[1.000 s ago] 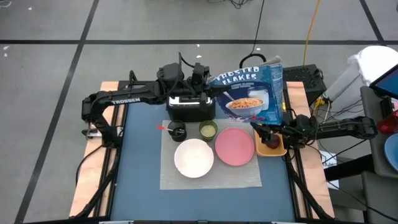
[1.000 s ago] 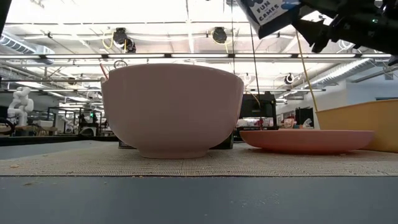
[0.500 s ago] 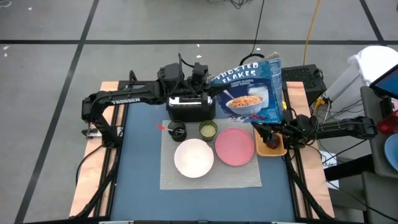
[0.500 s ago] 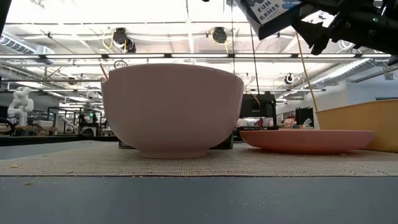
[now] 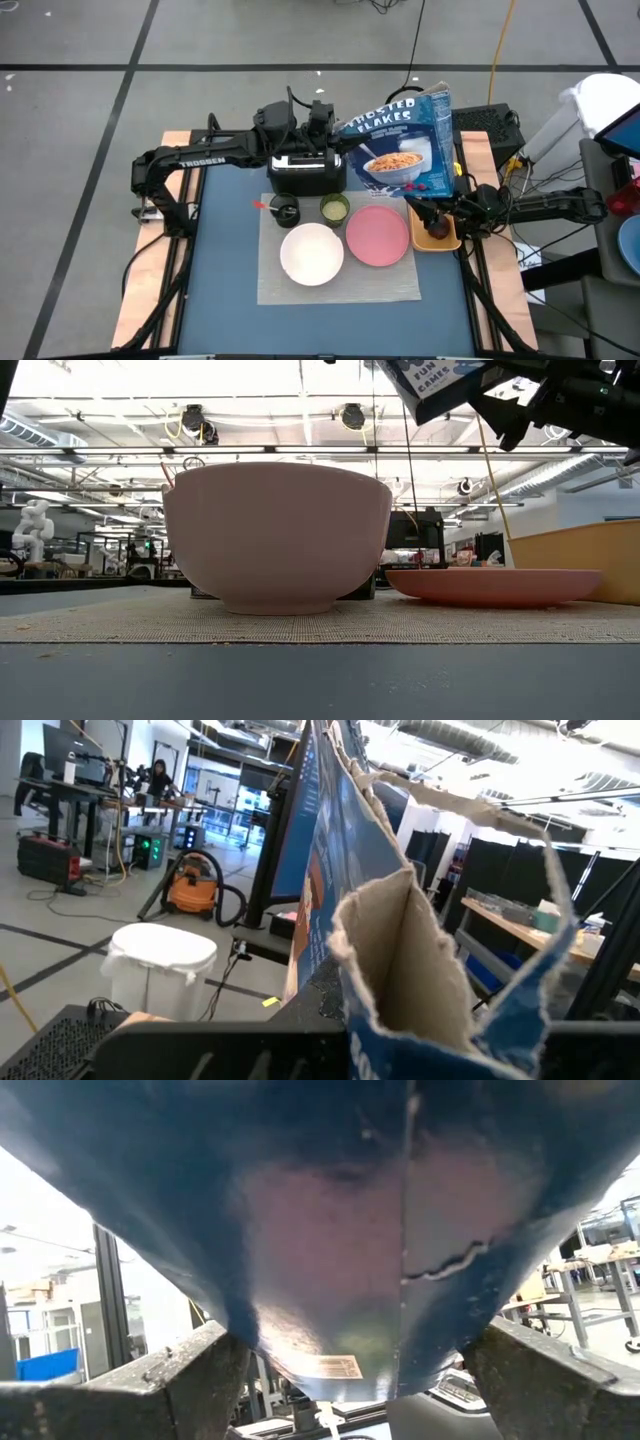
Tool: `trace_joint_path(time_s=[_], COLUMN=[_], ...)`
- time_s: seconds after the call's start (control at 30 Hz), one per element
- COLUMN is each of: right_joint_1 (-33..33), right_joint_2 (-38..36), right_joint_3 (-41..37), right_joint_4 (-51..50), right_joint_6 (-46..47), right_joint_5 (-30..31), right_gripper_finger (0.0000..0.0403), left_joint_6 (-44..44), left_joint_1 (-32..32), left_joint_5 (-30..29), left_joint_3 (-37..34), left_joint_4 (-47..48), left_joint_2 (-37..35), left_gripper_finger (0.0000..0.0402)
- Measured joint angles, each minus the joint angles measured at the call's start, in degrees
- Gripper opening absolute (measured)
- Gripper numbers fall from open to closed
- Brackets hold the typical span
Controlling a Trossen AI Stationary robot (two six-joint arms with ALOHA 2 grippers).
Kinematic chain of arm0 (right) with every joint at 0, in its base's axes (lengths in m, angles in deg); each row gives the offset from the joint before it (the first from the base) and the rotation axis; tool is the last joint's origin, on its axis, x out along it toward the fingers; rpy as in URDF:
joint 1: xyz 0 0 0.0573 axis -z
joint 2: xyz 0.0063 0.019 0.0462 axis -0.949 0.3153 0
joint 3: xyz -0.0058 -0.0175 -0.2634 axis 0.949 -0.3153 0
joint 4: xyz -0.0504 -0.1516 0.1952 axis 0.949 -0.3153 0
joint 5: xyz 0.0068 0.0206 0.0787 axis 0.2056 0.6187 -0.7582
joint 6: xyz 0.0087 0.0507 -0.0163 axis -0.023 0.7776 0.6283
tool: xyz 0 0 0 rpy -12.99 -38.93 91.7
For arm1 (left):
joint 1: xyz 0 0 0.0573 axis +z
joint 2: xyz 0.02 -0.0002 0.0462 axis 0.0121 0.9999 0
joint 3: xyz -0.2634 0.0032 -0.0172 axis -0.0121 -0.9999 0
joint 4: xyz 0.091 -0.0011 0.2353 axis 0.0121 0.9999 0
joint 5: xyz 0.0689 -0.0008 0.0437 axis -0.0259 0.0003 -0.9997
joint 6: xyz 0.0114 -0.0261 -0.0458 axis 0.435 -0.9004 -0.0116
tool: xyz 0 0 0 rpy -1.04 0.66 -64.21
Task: Arrange a breakfast setting
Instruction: Pour the cereal from the blue cereal box into the white bowl
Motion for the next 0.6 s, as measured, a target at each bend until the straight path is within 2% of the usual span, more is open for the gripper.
trace_joint_path(time_s=[0.37, 0.6], right_joint_1=[0.0, 0.0], right_joint_2=[0.0, 0.0], right_joint_3=[0.0, 0.1], right_joint_4=[-0.1, 0.2], right_joint_6=[1.2, 7.1], right_joint_5=[-0.3, 1.9], right_gripper_finger=[0.0396, 0.0395], left_joint_6=[0.3, 0.0], left_joint_1=[0.0, -0.1], left_joint_5=[0.2, -0.1], left_joint_3=[0.0, -0.1], left_joint_4=[0.0, 0.1], left_joint_2=[0.0, 0.1], left_gripper_finger=[0.0003, 0.0003])
